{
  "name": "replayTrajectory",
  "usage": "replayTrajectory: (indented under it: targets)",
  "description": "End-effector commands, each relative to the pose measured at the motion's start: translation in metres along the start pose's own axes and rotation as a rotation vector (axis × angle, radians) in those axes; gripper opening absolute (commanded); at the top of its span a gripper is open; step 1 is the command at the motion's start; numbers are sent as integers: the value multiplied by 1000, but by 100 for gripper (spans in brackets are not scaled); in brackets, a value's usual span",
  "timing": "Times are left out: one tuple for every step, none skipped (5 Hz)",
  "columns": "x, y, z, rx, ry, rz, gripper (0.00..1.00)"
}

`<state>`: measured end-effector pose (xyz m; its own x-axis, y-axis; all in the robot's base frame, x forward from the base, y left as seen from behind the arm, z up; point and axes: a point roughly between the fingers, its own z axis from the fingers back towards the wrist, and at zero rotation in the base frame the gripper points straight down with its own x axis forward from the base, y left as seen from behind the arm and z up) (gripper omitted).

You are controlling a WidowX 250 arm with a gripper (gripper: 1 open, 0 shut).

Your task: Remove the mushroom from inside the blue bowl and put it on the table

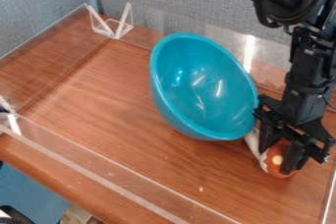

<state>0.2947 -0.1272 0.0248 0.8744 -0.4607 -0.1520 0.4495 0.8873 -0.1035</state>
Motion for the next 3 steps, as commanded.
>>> replayTrajectory:
  targets:
    - [-7, 14, -15, -11, 47, 40, 100]
    - [-10, 15, -16, -13, 53, 48, 100]
    - [-12, 16, -16, -16, 59, 57, 100]
